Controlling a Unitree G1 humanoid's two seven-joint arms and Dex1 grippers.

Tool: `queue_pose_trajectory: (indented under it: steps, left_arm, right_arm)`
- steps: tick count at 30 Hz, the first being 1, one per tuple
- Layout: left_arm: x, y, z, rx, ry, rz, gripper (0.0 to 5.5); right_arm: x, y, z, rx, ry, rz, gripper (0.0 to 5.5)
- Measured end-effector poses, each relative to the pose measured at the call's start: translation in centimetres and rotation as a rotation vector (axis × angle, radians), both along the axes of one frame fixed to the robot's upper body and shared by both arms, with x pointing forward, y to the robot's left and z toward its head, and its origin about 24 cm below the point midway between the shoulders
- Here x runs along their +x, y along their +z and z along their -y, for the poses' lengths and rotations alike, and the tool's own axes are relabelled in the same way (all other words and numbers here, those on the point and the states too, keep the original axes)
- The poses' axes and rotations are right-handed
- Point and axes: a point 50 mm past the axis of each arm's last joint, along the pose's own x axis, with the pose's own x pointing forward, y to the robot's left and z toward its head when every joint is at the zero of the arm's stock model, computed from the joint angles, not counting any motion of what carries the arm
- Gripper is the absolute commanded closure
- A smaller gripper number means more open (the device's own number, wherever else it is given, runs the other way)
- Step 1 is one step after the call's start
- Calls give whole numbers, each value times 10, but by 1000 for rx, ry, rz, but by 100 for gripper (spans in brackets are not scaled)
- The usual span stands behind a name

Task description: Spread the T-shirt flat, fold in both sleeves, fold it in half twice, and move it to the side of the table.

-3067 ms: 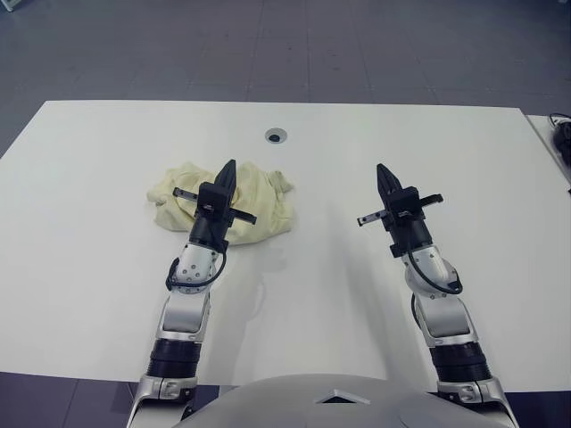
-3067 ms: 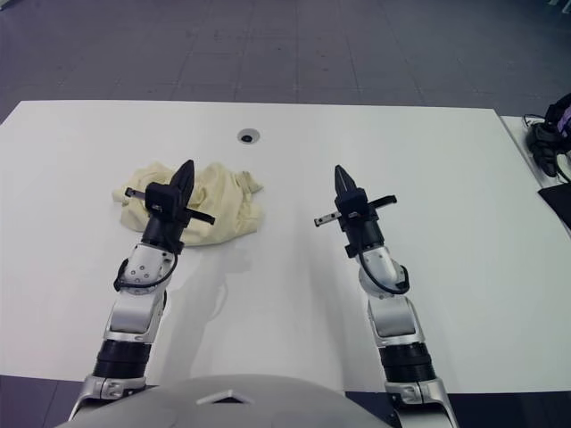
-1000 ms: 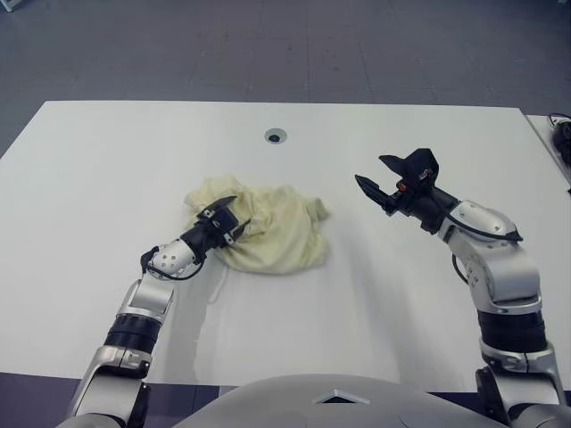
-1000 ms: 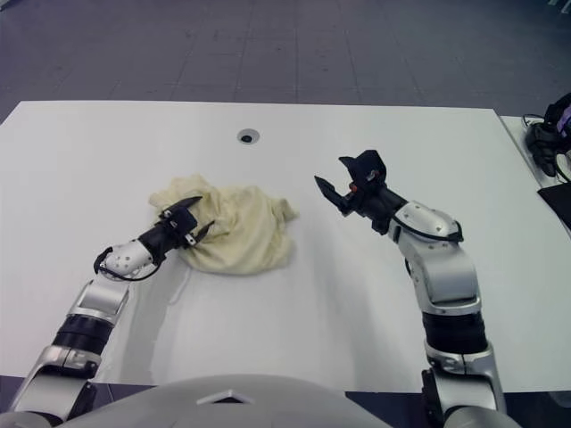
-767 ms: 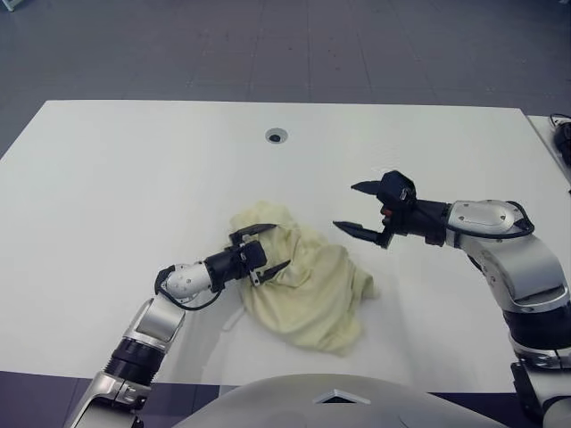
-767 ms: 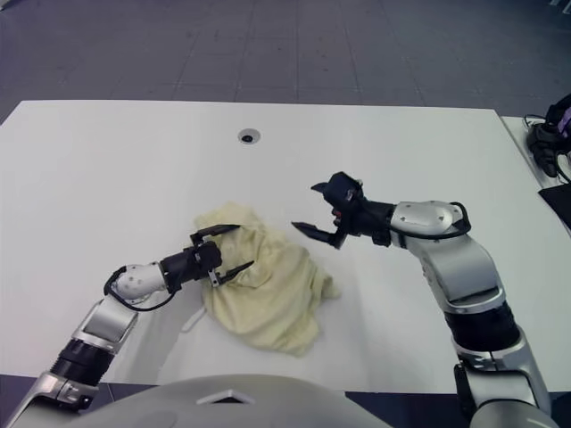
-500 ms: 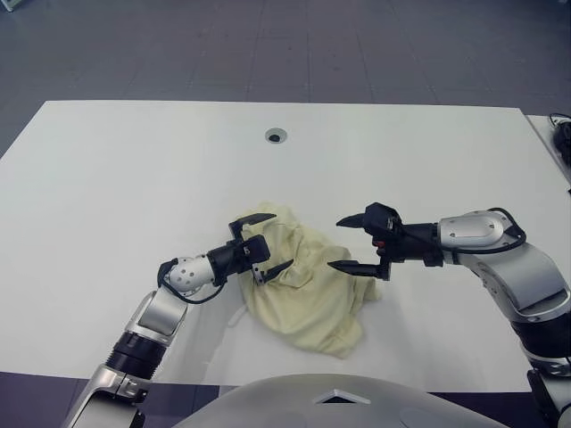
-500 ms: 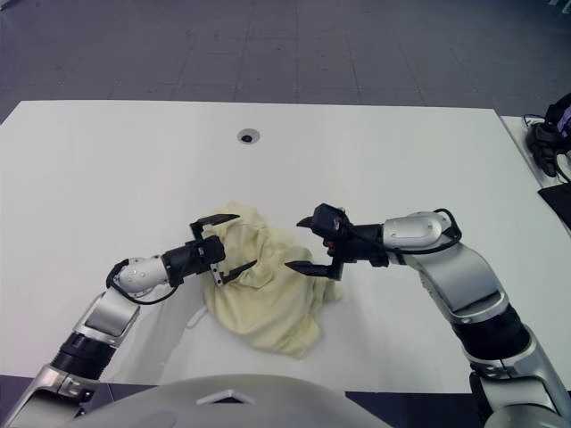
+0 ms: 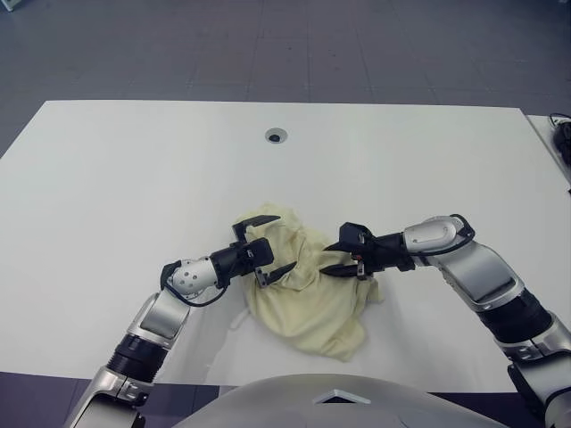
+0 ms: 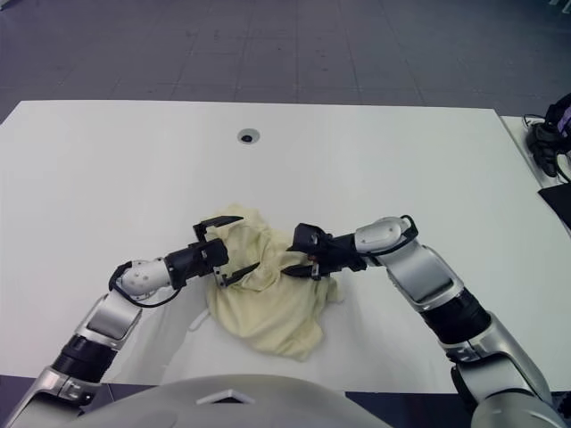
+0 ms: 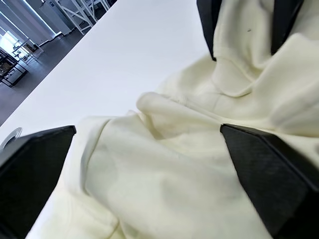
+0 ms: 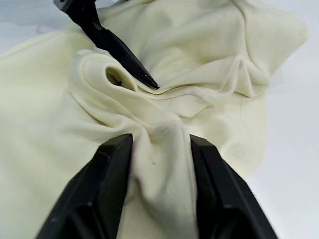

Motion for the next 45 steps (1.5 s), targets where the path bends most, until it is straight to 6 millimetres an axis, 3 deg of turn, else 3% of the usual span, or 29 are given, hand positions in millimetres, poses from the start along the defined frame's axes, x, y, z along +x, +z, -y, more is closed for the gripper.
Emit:
queue_pose_trajectory:
  steps: [7,13,21,30,37,45]
  left_arm:
    - [2,8,-27,30,114,15,10]
    - [4,19,-39,2,171,28,10]
    - [7,24,-39,-11,171,40,10]
    - [5,20,-26,-38,137,25,10]
    - [4,20,-25,-38,131,24,10]
    - [4,17,-26,-30,135,13,10]
  right_arm:
    - [-14,29,-1,26,112,30,539]
    - [-19,32,6,-20,123,55,547]
    - [4,31,-2,64,-6,119,422]
    - [20,7,-8,-4,3,75,289]
    - [21,-5,-10,-44,48,1,403]
    - [18,-1,-10,-74,93,27,536]
